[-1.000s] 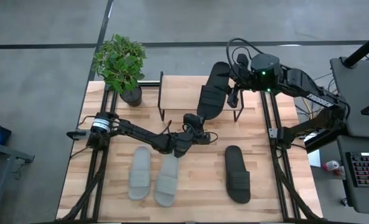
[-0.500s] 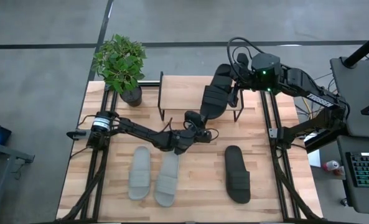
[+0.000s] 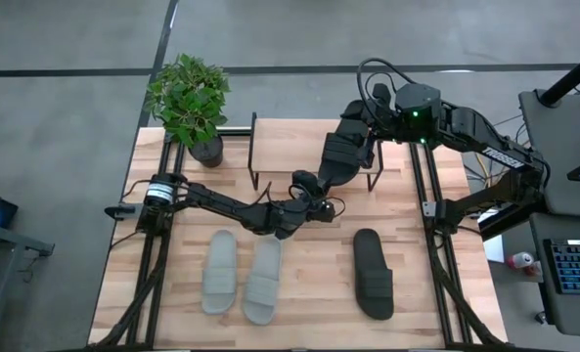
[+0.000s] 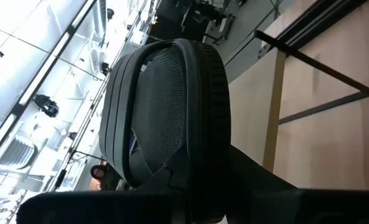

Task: Pick and place slides into the shelf
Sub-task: Put the left black slide on the shelf

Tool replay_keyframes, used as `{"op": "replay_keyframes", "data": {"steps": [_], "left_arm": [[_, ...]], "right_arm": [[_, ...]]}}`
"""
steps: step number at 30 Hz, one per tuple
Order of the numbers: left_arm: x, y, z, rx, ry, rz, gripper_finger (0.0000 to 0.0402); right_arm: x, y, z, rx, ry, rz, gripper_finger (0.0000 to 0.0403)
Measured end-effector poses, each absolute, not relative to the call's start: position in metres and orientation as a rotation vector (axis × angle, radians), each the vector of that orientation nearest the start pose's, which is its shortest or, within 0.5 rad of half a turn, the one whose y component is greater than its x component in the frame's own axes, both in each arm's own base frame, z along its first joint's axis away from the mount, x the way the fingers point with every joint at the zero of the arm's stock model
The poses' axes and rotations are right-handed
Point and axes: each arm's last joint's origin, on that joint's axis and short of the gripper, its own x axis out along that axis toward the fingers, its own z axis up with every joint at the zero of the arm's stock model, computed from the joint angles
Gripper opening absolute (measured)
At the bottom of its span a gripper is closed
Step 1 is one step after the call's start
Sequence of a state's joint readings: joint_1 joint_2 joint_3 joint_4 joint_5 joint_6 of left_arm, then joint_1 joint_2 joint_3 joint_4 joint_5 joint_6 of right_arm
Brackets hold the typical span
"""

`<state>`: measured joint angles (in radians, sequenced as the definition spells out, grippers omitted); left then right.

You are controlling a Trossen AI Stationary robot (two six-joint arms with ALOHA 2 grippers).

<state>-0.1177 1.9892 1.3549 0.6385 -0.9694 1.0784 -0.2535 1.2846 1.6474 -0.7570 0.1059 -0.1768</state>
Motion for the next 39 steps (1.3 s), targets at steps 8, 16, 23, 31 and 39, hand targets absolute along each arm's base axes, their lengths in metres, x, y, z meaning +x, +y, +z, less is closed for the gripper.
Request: {"op": "replay_keyframes", "data": {"steps": [8, 16, 23, 31, 39], "left_arm": [[0.444, -0.028, 0.249, 1.025, 0.475, 0.785, 0.0028], [0.443, -0.027, 0.253, 1.022, 0.486, 0.817, 0.0028], [0.447, -0.029, 0.239, 1.068, 0.551, 0.808, 0.0028], [0.44, -0.02, 0.228, 1.08, 0.691, 0.92, 0.0028], [0.434, -0.018, 0.214, 1.101, 0.738, 0.921, 0.0028]], "right_arm": [[0.234, -0.064, 0.463, -0.143, 0.42, -0.319, 0.0203], [0.234, -0.064, 0.463, -0.136, 0.419, -0.321, 0.0203], [0.234, -0.064, 0.463, -0.134, 0.42, -0.321, 0.0203], [0.234, -0.064, 0.462, -0.123, 0.43, -0.322, 0.0203], [0.235, -0.064, 0.455, -0.12, 0.46, -0.318, 0.0203]]}}
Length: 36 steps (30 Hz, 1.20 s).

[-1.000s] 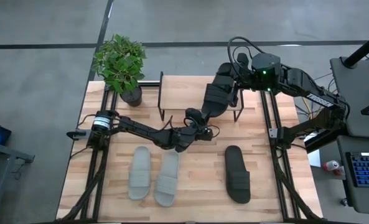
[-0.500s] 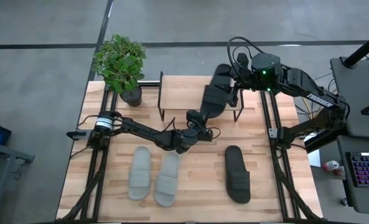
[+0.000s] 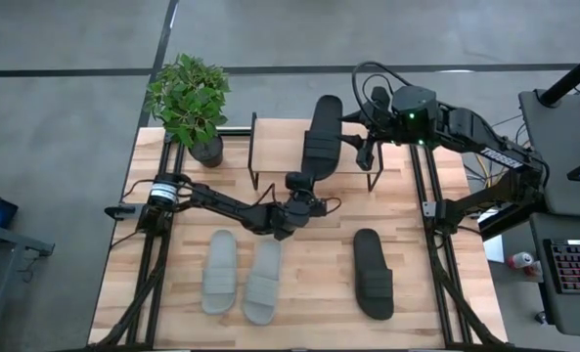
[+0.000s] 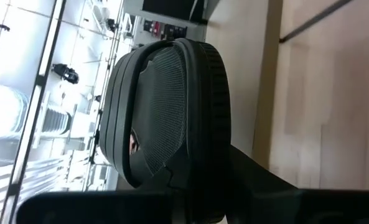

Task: Pick and place slides into the shelf
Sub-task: Put the left black slide on the shelf

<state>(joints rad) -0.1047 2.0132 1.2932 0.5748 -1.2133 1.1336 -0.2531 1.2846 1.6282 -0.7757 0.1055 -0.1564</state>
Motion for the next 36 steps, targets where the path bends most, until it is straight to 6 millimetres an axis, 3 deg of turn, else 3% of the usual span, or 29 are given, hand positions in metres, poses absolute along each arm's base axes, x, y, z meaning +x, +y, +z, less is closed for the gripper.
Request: {"op": "replay_keyframes", "data": {"steps": [36], "left_arm": [[0.42, -0.019, 0.189, 1.144, 0.896, 0.988, 0.0028]], "right_arm": [[0.236, -0.064, 0.449, -0.099, 0.492, -0.315, 0.0203]]}}
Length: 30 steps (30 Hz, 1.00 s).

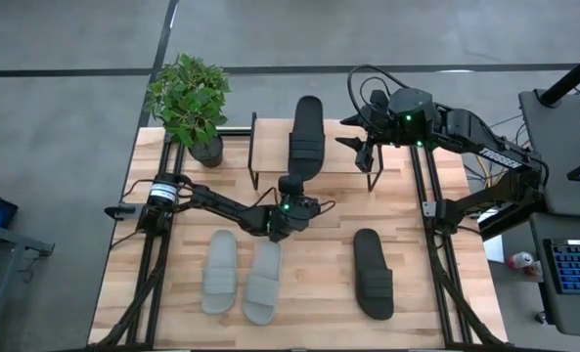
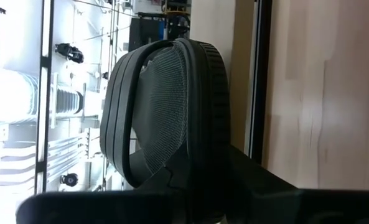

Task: Pick and place slides into the shelf
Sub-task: Put the left black slide on the shelf

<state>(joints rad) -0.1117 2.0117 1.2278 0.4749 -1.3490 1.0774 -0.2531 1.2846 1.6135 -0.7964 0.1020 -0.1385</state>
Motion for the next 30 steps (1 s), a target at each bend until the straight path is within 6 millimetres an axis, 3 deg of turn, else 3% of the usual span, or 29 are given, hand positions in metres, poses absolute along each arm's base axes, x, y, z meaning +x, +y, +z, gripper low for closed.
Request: {"op": "replay_keyframes", "data": {"steps": [30], "left_arm": [[0.4183, -0.0254, 0.1854, 1.091, 0.857, 0.982, 0.0028]], "right_arm": [[0.2356, -0.064, 0.4491, -0.099, 0.492, -0.316, 0.0203]]}}
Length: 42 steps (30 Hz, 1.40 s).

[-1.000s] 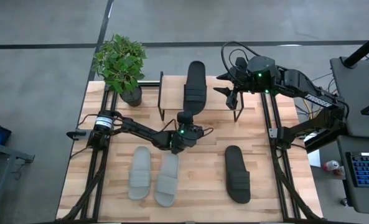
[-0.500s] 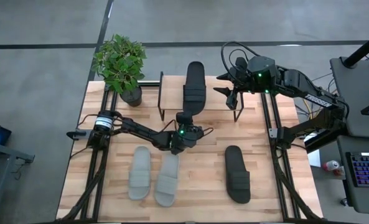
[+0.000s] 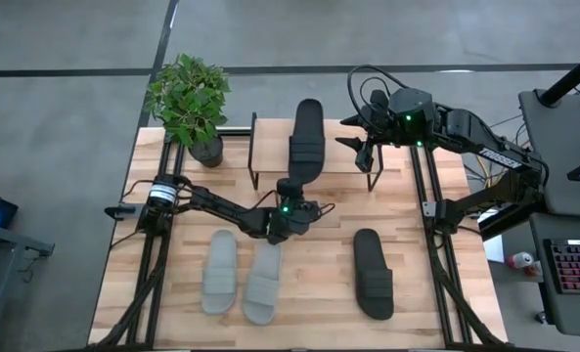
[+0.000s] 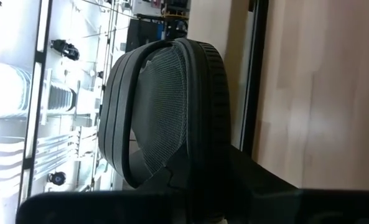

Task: Pick and place slides into the shelf
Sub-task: Put the left black slide on the shelf

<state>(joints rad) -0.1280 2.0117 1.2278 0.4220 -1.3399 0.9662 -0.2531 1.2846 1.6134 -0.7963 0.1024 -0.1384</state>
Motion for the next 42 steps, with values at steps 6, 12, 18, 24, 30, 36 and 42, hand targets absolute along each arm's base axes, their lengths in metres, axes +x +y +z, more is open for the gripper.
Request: {"op": "replay_keyframes", "data": {"steps": [6, 12, 18, 24, 30, 36, 42], "left_arm": [[0.415, -0.025, 0.179, 1.083, 0.881, 0.968, 0.0028], [0.413, -0.032, 0.177, 1.071, 0.871, 0.964, 0.0028], [0.413, -0.034, 0.178, 1.075, 0.872, 0.964, 0.0028], [0.414, -0.034, 0.18, 1.069, 0.87, 0.987, 0.0061], [0.414, -0.034, 0.181, 1.06, 0.868, 1.016, 0.0101], [0.414, -0.034, 0.183, 1.056, 0.865, 1.021, 0.0128], [0.414, -0.034, 0.192, 1.012, 0.818, 1.039, 0.018]], "right_arm": [[0.236, -0.064, 0.447, -0.098, 0.499, -0.315, 0.0203], [0.237, -0.064, 0.445, -0.098, 0.505, -0.315, 0.0203], [0.237, -0.064, 0.445, -0.097, 0.505, -0.315, 0.0203], [0.237, -0.064, 0.445, -0.091, 0.504, -0.316, 0.0203], [0.237, -0.064, 0.445, -0.091, 0.506, -0.316, 0.0203], [0.237, -0.064, 0.445, -0.09, 0.506, -0.312, 0.0203], [0.237, -0.064, 0.445, -0.09, 0.506, -0.311, 0.0203]]}}
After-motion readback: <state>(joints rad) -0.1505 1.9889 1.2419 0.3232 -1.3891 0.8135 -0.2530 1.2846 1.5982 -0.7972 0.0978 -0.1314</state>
